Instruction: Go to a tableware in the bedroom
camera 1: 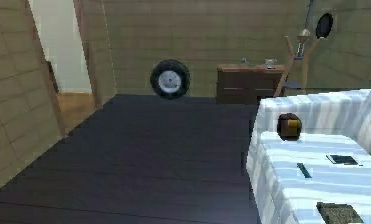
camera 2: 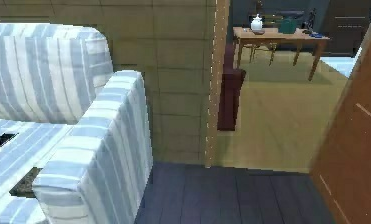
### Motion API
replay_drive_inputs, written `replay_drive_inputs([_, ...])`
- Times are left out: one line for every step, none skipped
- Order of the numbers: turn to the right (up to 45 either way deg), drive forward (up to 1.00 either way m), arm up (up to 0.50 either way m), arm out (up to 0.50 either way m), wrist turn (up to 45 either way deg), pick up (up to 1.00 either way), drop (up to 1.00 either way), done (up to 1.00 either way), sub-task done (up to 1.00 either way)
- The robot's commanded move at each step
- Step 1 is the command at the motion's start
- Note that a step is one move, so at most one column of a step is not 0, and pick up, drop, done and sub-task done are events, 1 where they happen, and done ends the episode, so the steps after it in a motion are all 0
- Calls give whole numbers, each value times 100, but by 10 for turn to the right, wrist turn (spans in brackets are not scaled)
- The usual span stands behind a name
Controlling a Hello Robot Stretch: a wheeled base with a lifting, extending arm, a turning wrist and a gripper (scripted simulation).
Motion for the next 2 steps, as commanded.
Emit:
replay_drive_inputs([0, 100, 0, 0, 0, 0, 0, 0, 0])
replay_drive_inputs([0, 95, 0, 0, 0, 0, 0, 0, 0])
